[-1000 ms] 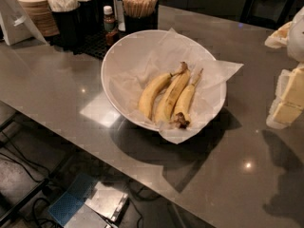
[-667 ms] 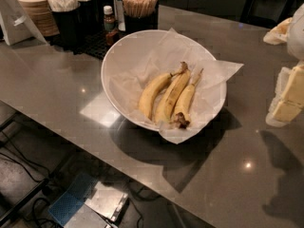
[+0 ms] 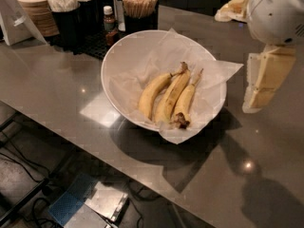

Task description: Pick banana from white bowl

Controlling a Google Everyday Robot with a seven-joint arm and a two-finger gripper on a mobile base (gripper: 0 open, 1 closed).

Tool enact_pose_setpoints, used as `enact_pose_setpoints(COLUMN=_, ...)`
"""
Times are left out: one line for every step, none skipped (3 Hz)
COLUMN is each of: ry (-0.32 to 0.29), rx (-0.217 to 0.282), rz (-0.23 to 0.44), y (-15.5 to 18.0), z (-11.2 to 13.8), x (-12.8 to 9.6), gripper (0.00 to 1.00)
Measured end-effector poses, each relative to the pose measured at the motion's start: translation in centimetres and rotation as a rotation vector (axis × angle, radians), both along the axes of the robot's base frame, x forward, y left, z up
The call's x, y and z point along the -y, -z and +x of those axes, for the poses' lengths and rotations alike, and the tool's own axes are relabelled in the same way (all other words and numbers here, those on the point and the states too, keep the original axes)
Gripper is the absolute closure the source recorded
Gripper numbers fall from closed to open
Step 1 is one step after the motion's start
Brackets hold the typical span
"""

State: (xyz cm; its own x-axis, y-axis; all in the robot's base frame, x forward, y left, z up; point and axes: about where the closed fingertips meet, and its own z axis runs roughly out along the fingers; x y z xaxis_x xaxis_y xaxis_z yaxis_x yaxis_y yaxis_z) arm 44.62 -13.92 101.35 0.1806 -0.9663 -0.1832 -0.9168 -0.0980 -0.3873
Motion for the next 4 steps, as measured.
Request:
enact_pose_setpoints(ry=-0.219, rx=0.025, rz=-0.092, y=-0.5, z=0.6, x=-3.5, gripper=0.00)
enact_pose_setpoints(ry=-0.404, rx=0.023, rz=-0.190, y=0.0, z=1.8, x=-5.2, gripper=0.00)
enact_pose_setpoints(ry=-0.594, rx=-0.014, rz=-0.241, y=1.2, z=2.8, x=-5.6, gripper=0.00)
enact_pose_setpoints(ry=-0.707, rx=-0.024, rz=-0.205, y=2.4, z=4.3, x=-5.0, gripper=0.00)
